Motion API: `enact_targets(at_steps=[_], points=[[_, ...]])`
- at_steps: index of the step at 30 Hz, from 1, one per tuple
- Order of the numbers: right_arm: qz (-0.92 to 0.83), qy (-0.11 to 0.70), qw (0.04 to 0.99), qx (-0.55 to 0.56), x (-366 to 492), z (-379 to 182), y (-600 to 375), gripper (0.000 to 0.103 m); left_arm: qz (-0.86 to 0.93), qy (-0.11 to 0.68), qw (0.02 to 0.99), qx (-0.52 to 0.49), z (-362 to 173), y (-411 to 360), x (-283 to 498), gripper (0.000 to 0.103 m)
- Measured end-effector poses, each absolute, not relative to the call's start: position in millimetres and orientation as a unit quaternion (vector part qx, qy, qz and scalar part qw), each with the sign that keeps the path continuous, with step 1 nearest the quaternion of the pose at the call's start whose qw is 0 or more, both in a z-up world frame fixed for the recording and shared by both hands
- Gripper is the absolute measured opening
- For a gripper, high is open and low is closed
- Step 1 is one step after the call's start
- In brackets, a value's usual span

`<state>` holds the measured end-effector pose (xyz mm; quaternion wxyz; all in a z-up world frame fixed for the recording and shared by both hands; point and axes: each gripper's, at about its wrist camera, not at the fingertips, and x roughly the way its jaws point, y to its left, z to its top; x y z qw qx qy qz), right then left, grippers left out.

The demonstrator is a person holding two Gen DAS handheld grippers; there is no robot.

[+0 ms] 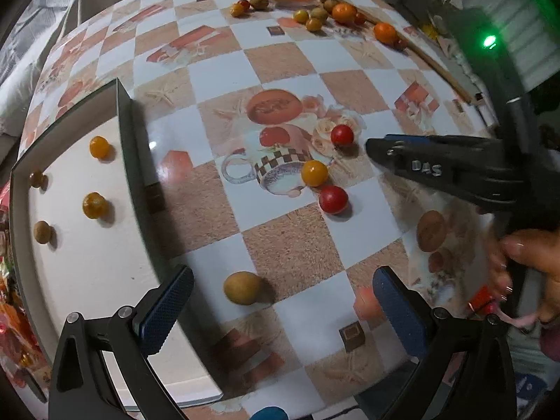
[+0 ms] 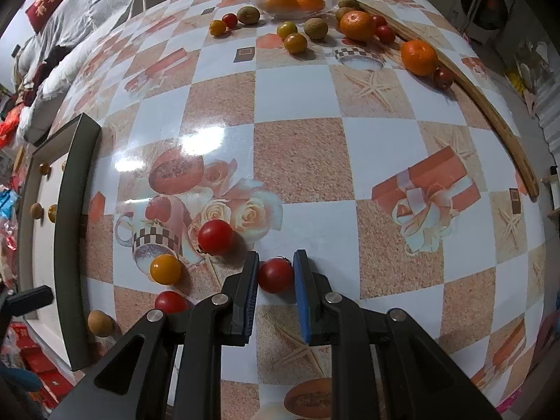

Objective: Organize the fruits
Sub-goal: 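Open the left tool and grasp the round brown fruit on the table, then carry the brown fruit to the white tray with the left tool while the right tool places its red tomato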

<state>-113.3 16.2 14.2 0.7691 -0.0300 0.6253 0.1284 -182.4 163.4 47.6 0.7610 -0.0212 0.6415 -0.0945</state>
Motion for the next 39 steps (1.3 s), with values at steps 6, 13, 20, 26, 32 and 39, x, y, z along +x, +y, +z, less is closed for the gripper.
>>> enact_targets(at_steps=[6, 13, 20, 26, 32, 39], points=[[0.126, 0.628, 0.767, -0.035, -118.5, 15.0, 10.9, 0.022, -0.058, 0.657, 0.751, -0.025, 19.9, 163.7, -186.1, 0.103], [0.121, 0.629, 0.767, -0.034, -119.8, 15.5, 10.2, 0.022, -0.055, 0.669, 0.741, 0.000, 1.3, 155.3, -193.6, 0.103], [0.120, 0.630, 0.767, -0.028, -117.9, 15.1, 9.6, 0.022, -0.042, 0.686, 0.726, 0.028, -4.1, 147.9, -193.4, 0.103], [0.125, 0.637, 0.761, -0.014, -122.3, 16.5, 6.4, 0.021, -0.012, 0.689, 0.725, -0.011, 7.9, 161.7, -181.6, 0.067], [0.118, 0.643, 0.756, 0.012, -131.2, 20.9, -2.5, 0.021, -0.032, 0.683, 0.725, -0.077, 17.2, 187.6, -183.6, 0.030], [0.119, 0.641, 0.758, 0.025, -136.2, 34.7, -3.5, 0.021, -0.054, 0.680, 0.725, -0.093, 29.1, 199.9, -192.9, 0.030]])
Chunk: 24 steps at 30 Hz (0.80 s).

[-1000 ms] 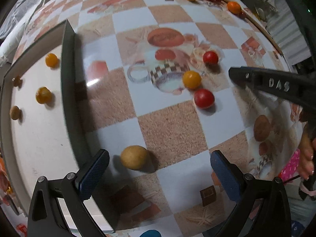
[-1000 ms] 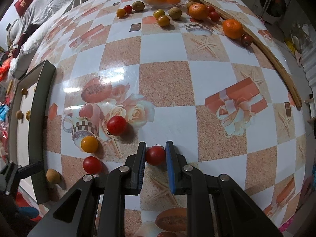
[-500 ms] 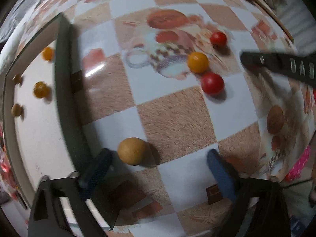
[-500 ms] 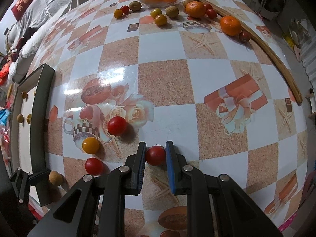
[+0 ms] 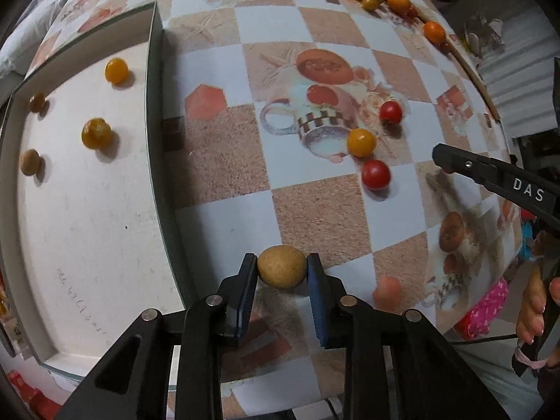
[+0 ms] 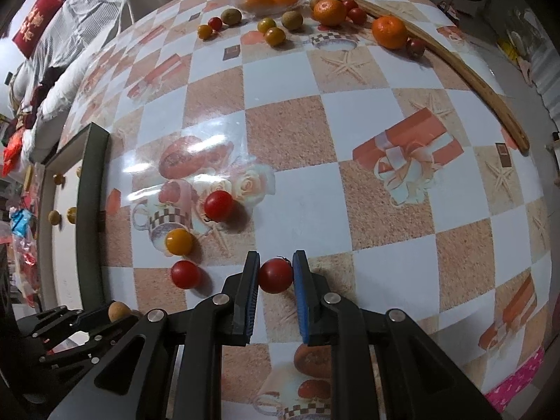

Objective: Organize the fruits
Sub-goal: 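Carry the brown fruit to the white tray with the left tool while the right tool places its red tomato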

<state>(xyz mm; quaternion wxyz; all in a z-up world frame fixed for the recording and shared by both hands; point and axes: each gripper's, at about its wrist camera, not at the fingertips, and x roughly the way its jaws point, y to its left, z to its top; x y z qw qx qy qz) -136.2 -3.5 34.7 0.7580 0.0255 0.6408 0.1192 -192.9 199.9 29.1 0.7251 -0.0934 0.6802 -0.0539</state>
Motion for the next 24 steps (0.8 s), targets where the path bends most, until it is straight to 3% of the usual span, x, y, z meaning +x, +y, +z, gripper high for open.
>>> enact_targets(at_steps=[11, 24], points=[[0.151, 0.632, 0.760, 0.016, -133.3, 67.0, 26.8, 0.021, -0.069, 0.643, 0.756, -0.100, 73.6, 201.8, -186.3, 0.030], [0.248, 0.623, 0.742, -0.018, -136.4, 84.4, 146.2, 0.021, 0.031, 0.617, 0.775, -0.138, 81.0, 307.3, -212.1, 0.030]])
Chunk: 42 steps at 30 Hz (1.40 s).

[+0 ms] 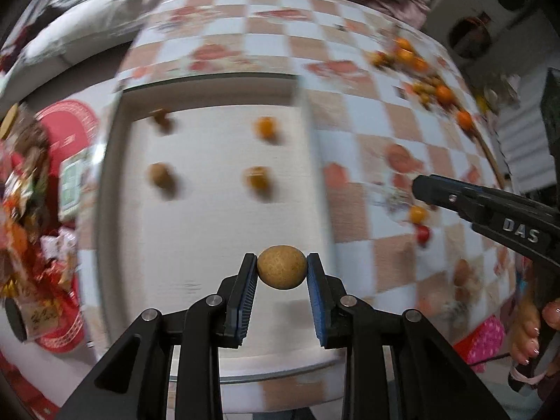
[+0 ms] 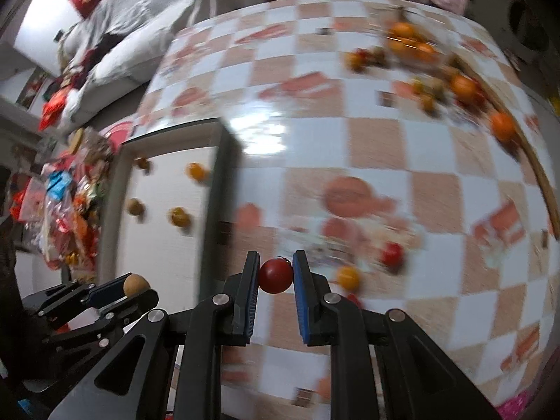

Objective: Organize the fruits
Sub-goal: 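Carry the brown fruit to the white tray with the left tool while the right tool places its red tomato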

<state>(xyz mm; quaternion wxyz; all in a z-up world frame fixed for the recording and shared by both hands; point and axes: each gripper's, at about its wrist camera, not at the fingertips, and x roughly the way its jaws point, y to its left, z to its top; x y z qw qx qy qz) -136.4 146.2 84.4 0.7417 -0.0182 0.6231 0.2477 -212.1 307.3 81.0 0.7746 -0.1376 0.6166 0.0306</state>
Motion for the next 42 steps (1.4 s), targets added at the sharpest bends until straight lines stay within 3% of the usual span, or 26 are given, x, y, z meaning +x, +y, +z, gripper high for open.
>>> enact_targets(at_steps=[10, 22, 30, 32, 33, 34, 36, 40, 42], points=[[0.312, 0.626, 0.713, -0.047, -130.9, 57.2, 250.6, 0.021, 0.114, 0.617, 0.762, -0.162, 37.7, 381.3, -225.3, 0.030], [0.327, 0.621, 0.705, -0.098, -113.3, 14.1, 316.5, 0.021, 0.120, 0.609, 0.767, -0.162, 21.7, 387.5, -222.9, 0.030], [0.341, 0.607, 0.712, -0.099, -112.7, 14.0, 317.1, 0.023, 0.115, 0.606, 0.771, -0.155, 17.6, 386.3, -219.0, 0.031], [0.349, 0.608, 0.708, -0.089, -111.3, 14.2, 315.8, 0.027, 0.112, 0.604, 0.774, -0.155, 18.1, 385.3, -219.2, 0.060], [0.354, 0.609, 0.705, -0.083, -110.9, 14.5, 315.3, 0.033, 0.117, 0.599, 0.777, -0.153, 19.8, 385.2, -220.3, 0.082], [0.357, 0.609, 0.703, -0.081, -111.0, 15.2, 315.2, 0.038, 0.127, 0.588, 0.785, -0.148, 23.6, 384.8, -222.7, 0.083], [0.356, 0.606, 0.707, -0.080, -112.7, 17.5, 315.2, 0.063, 0.125, 0.579, 0.793, -0.142, 28.0, 384.0, -224.5, 0.083], [0.367, 0.602, 0.707, -0.047, -113.5, 26.8, 309.7, 0.065, 0.124, 0.591, 0.785, -0.139, 26.3, 383.1, -226.1, 0.083], [0.369, 0.596, 0.712, -0.032, -112.9, 35.6, 304.1, 0.073, 0.125, 0.594, 0.784, -0.133, 27.9, 381.3, -227.7, 0.083]])
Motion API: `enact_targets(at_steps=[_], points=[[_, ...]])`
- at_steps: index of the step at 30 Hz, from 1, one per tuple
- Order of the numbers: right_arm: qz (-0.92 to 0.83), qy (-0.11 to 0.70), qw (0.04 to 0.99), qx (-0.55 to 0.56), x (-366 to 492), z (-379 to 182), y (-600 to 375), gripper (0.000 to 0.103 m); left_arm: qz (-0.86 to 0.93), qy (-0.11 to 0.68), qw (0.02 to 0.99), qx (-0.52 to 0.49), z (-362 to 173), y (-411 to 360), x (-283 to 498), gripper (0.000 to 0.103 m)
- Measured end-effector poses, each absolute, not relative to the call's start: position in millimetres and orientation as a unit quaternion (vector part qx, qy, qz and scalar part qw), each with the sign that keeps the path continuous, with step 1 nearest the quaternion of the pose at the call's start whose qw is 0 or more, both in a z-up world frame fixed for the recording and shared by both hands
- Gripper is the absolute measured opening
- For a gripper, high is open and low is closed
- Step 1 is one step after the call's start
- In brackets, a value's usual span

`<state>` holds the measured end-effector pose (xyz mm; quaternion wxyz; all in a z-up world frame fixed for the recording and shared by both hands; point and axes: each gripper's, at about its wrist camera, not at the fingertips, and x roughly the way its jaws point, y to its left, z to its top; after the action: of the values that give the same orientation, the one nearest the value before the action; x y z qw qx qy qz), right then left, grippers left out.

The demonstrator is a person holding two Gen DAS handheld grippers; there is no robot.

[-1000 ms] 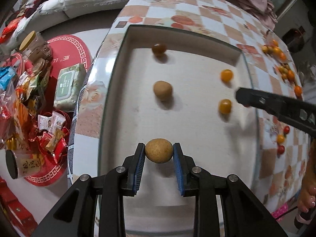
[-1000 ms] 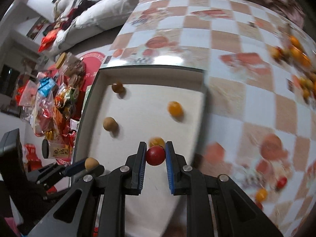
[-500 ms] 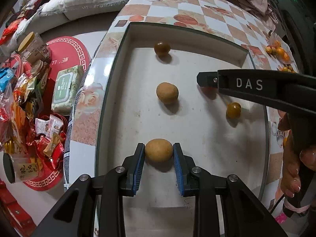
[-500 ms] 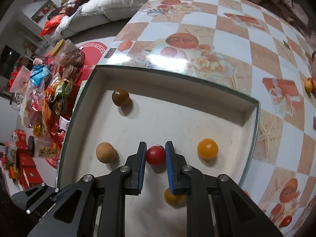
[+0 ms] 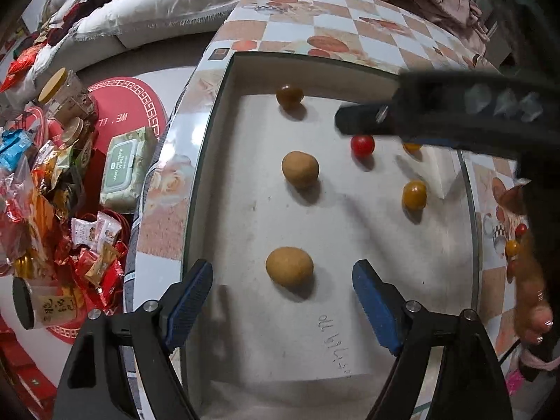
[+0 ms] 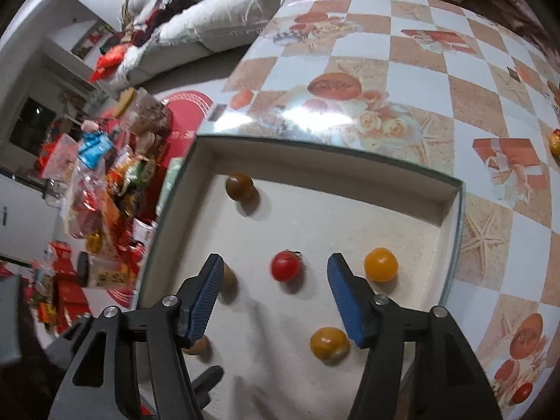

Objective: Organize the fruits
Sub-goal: 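Carry the brown fruit to the white tray with the left tool while the right tool places its red tomato, then return both tools to the table and grasp a yellow tomato with each tool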

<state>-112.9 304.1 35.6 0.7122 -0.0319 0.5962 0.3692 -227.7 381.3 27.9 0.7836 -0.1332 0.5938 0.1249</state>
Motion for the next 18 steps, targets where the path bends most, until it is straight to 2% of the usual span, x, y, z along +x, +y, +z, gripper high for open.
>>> enact_targets(at_steps=[2, 9, 18], points=[[0.368, 0.589, 0.719, -0.020, -112.6, 43.9, 297.7, 0.078, 0.123, 0.595, 0.784, -0.128, 31.4, 377.9, -228.7, 0.083], [0.312, 0.584, 0.750, 0.013, -103.3, 67.4, 236.1, 0.078, 0.097, 0.586, 0.799, -0.096, 52.5, 347.9, -219.3, 0.083], [0.179, 0.598, 0.781, 0.030, -83.4, 58.1, 112.5, 0.078, 0.040, 0.580, 0.811, -0.071, 71.4, 288.2, -172.5, 0.083]])
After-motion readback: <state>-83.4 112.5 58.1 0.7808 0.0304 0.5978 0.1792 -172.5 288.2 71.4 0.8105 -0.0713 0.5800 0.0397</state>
